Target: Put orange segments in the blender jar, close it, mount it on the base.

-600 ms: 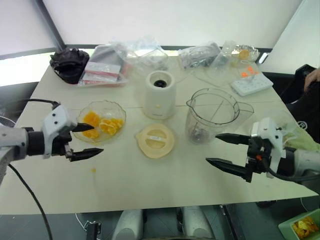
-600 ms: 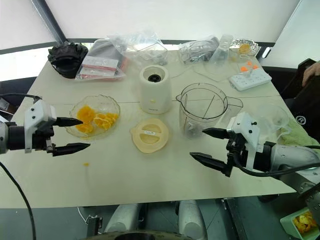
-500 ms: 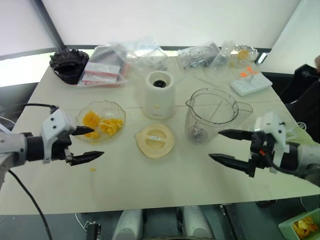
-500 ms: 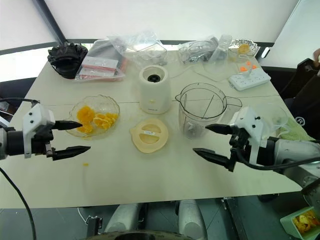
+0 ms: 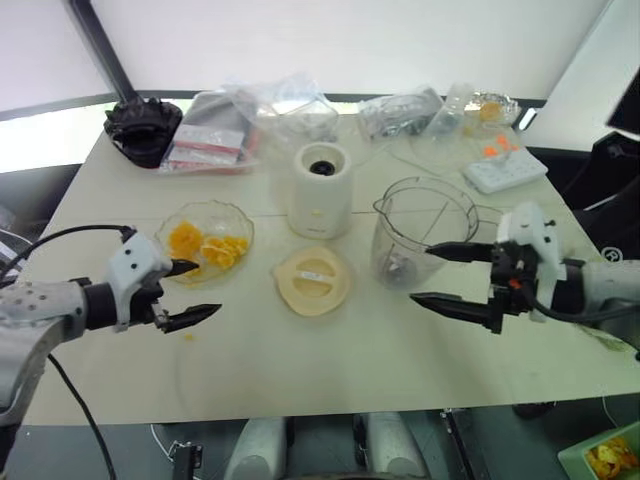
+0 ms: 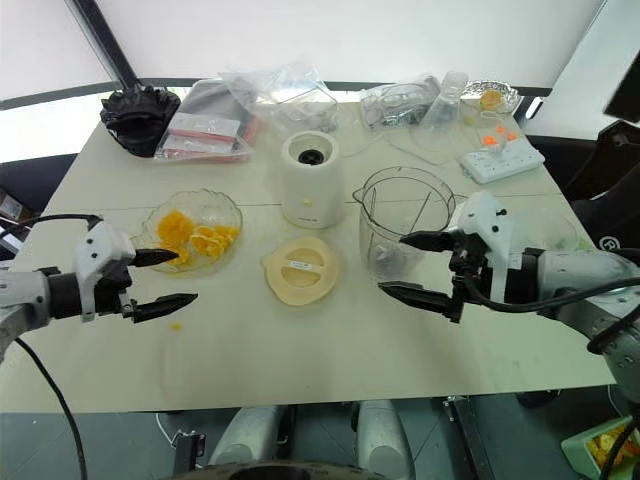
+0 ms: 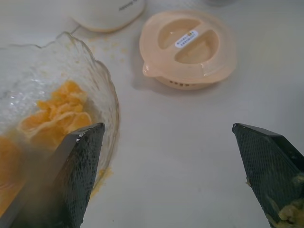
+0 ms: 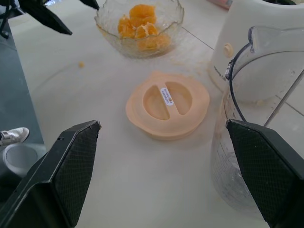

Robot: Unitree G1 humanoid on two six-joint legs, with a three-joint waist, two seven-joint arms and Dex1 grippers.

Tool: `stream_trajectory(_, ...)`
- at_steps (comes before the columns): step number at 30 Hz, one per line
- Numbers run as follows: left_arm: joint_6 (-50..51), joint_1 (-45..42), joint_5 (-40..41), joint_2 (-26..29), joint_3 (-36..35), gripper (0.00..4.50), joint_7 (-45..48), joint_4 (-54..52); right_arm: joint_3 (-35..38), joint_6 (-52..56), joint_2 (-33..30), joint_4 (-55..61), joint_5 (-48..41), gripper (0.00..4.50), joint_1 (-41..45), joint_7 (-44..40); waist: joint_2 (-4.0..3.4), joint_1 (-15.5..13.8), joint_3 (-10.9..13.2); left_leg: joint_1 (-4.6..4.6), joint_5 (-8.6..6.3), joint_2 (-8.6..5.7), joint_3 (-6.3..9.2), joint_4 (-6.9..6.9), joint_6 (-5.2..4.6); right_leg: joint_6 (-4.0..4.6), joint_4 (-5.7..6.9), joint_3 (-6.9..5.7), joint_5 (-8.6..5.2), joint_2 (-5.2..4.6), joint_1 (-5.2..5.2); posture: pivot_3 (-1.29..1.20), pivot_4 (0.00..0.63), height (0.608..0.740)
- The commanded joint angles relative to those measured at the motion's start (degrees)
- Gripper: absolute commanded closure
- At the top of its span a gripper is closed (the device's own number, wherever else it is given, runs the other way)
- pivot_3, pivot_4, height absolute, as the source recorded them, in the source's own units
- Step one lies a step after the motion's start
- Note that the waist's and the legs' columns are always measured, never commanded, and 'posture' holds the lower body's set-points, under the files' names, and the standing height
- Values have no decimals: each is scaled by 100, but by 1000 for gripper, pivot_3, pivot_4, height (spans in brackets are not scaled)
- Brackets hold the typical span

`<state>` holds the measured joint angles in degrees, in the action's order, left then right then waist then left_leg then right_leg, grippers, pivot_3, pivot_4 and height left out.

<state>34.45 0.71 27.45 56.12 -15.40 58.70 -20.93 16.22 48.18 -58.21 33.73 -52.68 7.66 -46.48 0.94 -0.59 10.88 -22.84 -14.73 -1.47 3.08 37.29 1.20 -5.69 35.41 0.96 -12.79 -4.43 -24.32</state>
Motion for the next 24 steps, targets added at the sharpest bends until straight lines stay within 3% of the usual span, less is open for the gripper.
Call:
stream_trajectory(1,-119,-99,2,244,-220,0,170,42,141,-25,108,228,-80,61,1,138,0,0,0,0,0,0,2,-1,0,0,0,0,0,0,-1,0,150,740)
stream_trajectory(9,-210,-430,-98,331,-111,0,127,385,-21,-117,129,173,154,61,-23,130,-1,-2,0,2,0,0,2,-1,0,-1,1,3,0,-1,-1,0,150,740)
stream_trajectory(16,-785,-1557,-720,101,625,0,24,1748,238,-25,-131,69,223,61,-154,-122,-1,-9,0,2,0,-2,-6,2,0,-2,4,0,1,-1,1,0,150,740)
stream_trajectory(20,-743,-2288,-763,-336,852,0,-89,2611,351,4,-271,82,266,61,-231,-188,1,-8,0,0,0,-3,-6,2,0,-4,4,0,2,-1,0,0,150,740)
stream_trajectory(24,-968,-3182,-1269,-1034,1386,0,-336,4139,341,30,-280,93,272,61,-127,-161,2,-17,0,4,1,-6,-4,14,-1,-22,20,-1,12,0,3,0,150,740)
